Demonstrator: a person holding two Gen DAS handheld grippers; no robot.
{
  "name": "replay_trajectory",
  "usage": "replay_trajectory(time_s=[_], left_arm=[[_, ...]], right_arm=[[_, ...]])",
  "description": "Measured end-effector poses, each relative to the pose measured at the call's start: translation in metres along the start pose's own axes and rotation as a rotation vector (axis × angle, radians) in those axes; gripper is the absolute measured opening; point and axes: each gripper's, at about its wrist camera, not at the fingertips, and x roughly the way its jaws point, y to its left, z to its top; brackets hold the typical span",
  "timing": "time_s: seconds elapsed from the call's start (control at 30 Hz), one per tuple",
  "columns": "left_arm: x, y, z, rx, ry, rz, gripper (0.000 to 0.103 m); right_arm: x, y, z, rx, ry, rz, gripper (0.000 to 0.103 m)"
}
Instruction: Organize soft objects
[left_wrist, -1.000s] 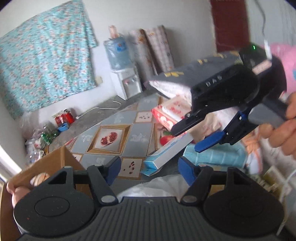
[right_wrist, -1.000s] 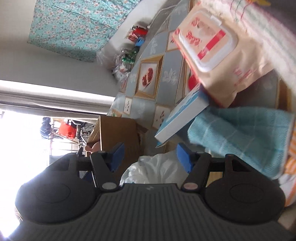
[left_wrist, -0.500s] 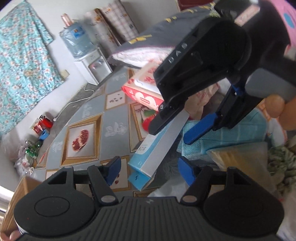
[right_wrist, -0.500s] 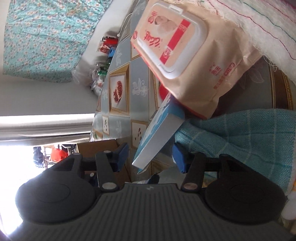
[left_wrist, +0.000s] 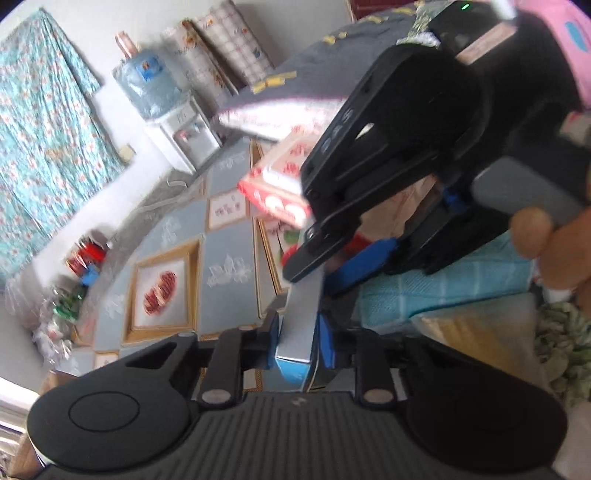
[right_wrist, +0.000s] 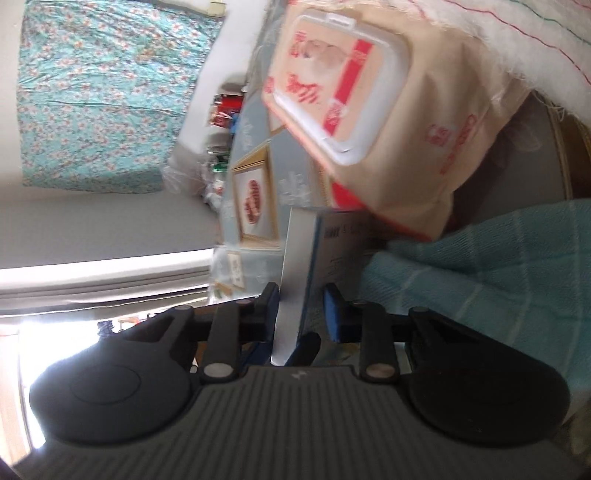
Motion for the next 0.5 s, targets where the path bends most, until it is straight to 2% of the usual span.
replay_trajectory(time_s=[0.23, 0.47, 0.5], left_arm=[[-0.066, -0.012, 0.002, 0.055, -0.085, 0.116, 0.022], [-0.140, -0.022, -0.008, -0.006, -0.149, 0.179, 0.023], [-0.151, -0.025, -0.011, -0.010, -0.164, 0.191, 0.024]], right_arm=[[-0.031, 0.043, -0.025, -0.131, -0.017, 0.114, 0.023], [-0.074, 0.076, -0.062, -0.274, -0.003, 0.202, 0.022], [-0.082, 0.079, -0.067, -0.295, 0.000, 0.210, 0.016]])
